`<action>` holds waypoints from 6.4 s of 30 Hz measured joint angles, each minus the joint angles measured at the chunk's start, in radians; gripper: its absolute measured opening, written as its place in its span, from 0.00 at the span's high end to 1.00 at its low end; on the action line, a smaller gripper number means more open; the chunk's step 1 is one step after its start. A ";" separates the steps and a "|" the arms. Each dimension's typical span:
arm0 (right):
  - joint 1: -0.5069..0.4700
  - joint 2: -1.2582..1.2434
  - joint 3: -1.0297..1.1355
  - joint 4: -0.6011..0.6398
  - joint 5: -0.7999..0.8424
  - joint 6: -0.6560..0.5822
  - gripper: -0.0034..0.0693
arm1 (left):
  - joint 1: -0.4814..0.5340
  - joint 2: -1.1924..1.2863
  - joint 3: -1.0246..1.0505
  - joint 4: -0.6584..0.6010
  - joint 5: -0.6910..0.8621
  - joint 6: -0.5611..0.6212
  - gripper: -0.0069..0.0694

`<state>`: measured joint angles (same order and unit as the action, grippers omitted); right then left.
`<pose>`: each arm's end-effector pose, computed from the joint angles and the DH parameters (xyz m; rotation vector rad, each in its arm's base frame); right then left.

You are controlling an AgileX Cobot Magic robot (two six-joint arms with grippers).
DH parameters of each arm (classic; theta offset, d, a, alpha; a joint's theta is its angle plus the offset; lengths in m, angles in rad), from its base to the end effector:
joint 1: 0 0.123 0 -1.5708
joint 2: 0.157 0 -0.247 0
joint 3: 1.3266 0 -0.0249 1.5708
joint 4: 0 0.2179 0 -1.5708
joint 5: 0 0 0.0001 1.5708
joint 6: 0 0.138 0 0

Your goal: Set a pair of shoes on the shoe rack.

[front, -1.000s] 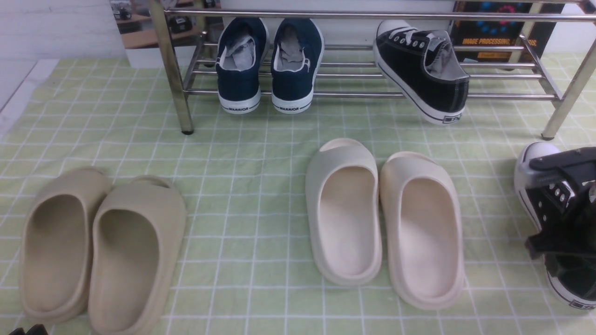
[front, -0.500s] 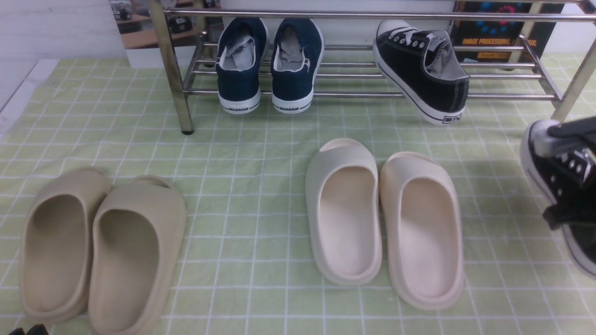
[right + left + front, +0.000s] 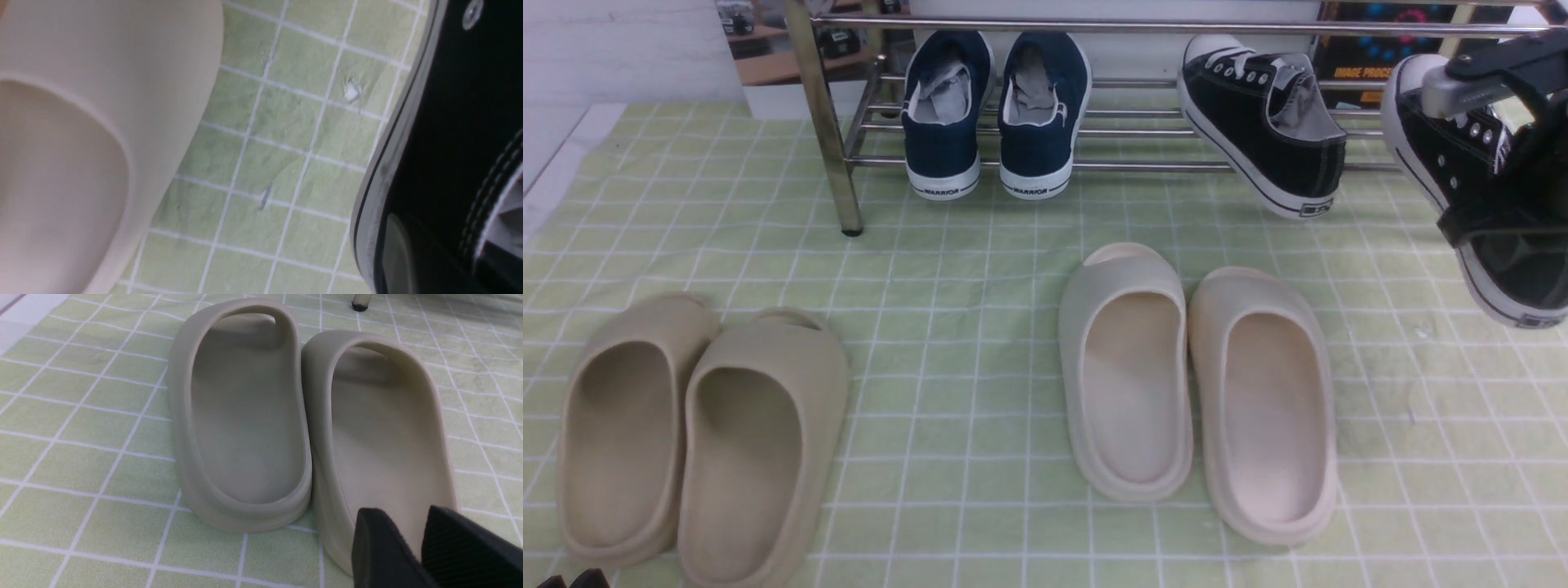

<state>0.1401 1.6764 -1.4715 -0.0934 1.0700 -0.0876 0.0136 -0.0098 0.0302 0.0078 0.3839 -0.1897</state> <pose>0.3333 0.0356 0.2332 -0.3525 2.7318 -0.1108 0.1025 0.0018 0.1555 -0.1869 1.8802 -0.1127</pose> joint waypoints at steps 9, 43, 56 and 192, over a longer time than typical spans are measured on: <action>0.000 0.258 -0.267 -0.109 -0.015 -0.102 0.92 | 0.000 0.000 0.000 0.000 0.000 0.000 0.65; -0.001 0.538 -0.668 0.067 -0.050 -0.158 0.81 | 0.000 0.000 0.000 0.000 0.000 0.000 0.62; 0.000 0.403 -0.677 0.017 0.168 -0.103 0.26 | 0.000 0.000 0.000 0.000 0.000 0.000 0.61; -0.219 -1.686 1.487 0.057 -0.685 0.259 0.94 | 0.000 0.000 0.000 0.000 0.000 0.000 0.60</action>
<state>-0.0792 -0.0095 0.0157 -0.0362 0.3851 0.1710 0.0136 -0.0098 0.0302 0.0078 0.3839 -0.1897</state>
